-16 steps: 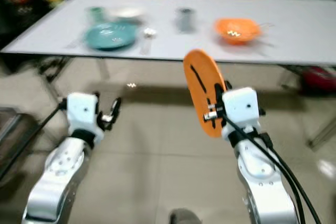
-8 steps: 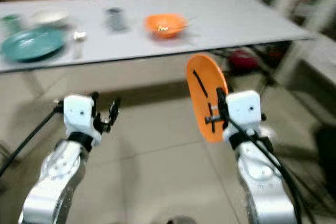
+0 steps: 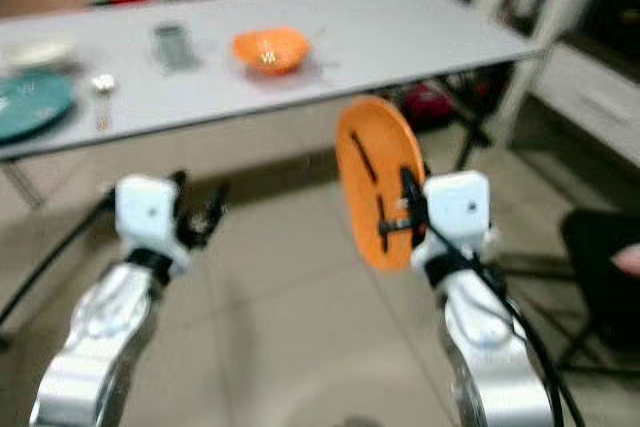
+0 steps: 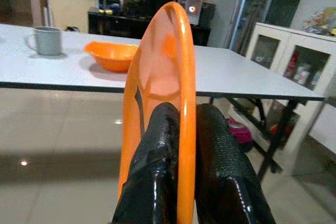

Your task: Setting the table

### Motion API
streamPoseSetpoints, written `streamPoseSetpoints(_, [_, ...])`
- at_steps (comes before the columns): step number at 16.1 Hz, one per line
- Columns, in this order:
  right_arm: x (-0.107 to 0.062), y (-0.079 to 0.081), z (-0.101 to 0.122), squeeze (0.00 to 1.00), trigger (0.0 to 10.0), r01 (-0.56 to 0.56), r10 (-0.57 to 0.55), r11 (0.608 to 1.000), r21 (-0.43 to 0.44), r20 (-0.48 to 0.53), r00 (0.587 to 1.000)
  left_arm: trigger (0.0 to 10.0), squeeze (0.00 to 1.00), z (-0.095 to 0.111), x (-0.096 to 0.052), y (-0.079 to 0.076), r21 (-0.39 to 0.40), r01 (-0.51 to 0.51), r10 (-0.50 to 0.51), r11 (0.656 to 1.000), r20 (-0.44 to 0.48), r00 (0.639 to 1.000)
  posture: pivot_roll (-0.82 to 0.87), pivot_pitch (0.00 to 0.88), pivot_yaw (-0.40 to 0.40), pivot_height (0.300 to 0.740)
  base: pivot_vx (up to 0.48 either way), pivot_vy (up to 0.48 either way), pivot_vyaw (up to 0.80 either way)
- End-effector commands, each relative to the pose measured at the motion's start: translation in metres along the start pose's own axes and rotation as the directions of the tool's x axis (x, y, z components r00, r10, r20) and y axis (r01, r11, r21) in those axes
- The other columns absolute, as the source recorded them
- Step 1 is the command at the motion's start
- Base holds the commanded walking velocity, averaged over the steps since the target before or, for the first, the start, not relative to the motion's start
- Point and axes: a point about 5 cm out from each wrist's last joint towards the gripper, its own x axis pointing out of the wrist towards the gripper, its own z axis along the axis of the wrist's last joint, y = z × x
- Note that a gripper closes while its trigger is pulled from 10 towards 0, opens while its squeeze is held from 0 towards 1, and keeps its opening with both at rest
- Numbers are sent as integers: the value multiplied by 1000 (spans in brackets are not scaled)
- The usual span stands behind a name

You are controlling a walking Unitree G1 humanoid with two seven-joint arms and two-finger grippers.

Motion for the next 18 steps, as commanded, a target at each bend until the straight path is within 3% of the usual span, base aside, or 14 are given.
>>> streamPoseSetpoints(1, [0,-4,9,0,10000,4,-3,1000,-17,39,999,10000,0,2,1,-5,-3,17,-17,1000,8,1000,-99,40,11,740,349,0,-800])
streamPoseSetpoints(10, [7,17,10,0,10000,-108,104,993,49,80,991,10000,0,6,-5,10,26,-10,9,1000,17,1000,-46,10,19,740,374,0,-81])
streamPoseSetpoints(13, [14,10,11,0,10000,-98,90,990,106,83,993,10000,0,8,6,14,28,-26,25,999,33,999,-63,18,24,740,378,0,0])
streamPoseSetpoints(18, [11,15,16,0,10000,-164,141,958,236,110,984,10000,0,5,-1,22,30,-83,82,996,26,996,-60,14,40,740,369,0,0])
